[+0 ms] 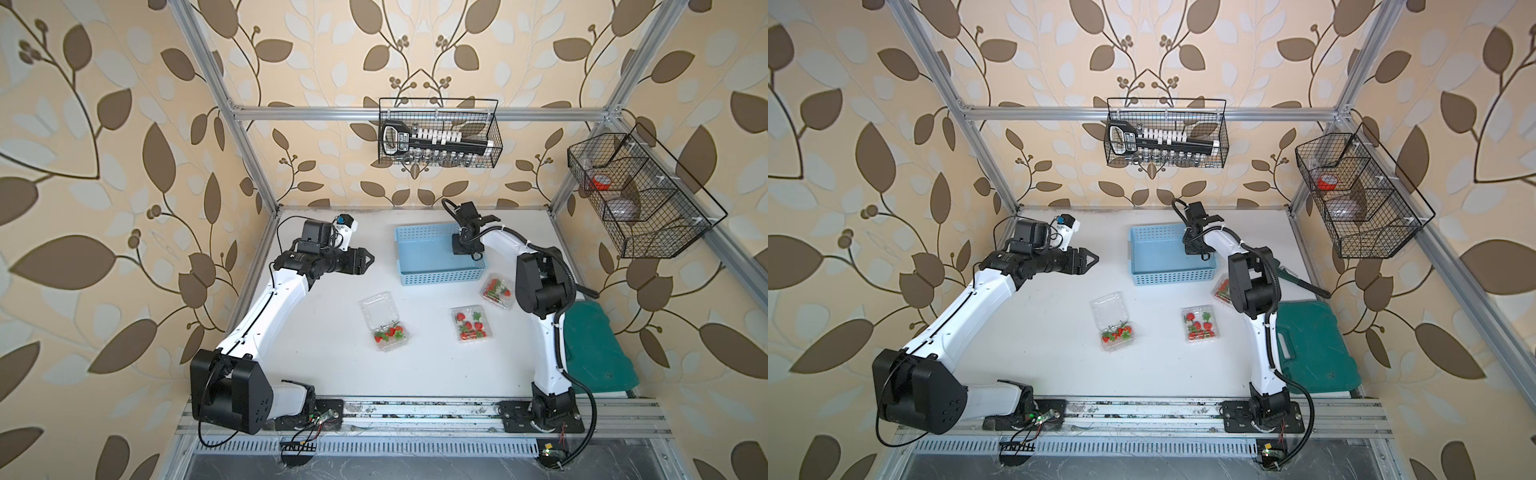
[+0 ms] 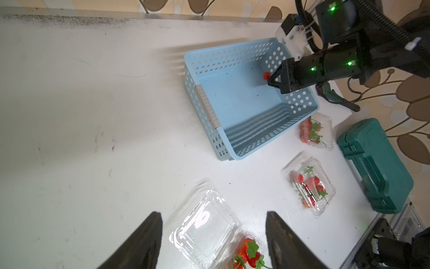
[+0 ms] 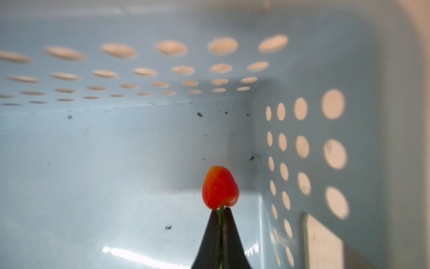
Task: Pack strawberries into containers
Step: Pick up the strawberry from the basket, then place the strawberry in the packing box.
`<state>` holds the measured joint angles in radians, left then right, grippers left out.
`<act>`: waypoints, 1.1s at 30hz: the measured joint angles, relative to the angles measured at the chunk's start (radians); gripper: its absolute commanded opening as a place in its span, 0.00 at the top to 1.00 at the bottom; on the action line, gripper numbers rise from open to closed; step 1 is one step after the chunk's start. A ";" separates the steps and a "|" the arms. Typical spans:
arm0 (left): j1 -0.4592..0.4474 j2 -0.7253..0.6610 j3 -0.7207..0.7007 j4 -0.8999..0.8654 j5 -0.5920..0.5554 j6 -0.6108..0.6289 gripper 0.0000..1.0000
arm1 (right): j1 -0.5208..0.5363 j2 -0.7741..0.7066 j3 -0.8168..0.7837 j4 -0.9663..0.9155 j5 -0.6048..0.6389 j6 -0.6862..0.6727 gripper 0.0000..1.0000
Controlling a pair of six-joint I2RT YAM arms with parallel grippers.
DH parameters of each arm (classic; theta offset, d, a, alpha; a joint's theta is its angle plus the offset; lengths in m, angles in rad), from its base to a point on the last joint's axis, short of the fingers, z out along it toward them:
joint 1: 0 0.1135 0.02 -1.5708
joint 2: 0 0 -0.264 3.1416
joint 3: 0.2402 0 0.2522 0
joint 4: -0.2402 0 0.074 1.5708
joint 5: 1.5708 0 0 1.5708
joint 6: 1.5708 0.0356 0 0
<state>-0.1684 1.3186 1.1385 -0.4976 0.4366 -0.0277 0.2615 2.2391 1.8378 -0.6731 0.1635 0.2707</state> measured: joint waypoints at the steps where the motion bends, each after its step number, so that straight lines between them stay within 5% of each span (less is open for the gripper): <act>1: 0.000 0.000 0.000 0.000 0.000 0.000 0.28 | 0.000 -0.028 -0.015 0.007 -0.016 -0.001 1.00; 12: 0.000 0.000 0.000 0.000 0.000 0.000 0.28 | 0.040 -0.327 -0.206 0.113 -0.206 -0.038 1.00; 19: 0.008 0.000 0.000 0.000 -0.004 0.000 0.28 | 0.306 -0.557 -0.520 0.177 -0.336 -0.061 1.00; 25: 0.047 0.000 0.000 0.000 -0.030 -0.004 0.28 | 0.551 -0.615 -0.634 0.195 -0.385 -0.050 1.00; 33: 0.058 0.013 0.000 0.000 -0.044 -0.006 0.28 | 0.652 -0.571 -0.652 0.207 -0.388 -0.027 1.00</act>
<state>-0.1101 1.3312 1.1385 -0.4976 0.3923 -0.0338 0.9134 1.6680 1.1854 -0.4660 -0.2249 0.2432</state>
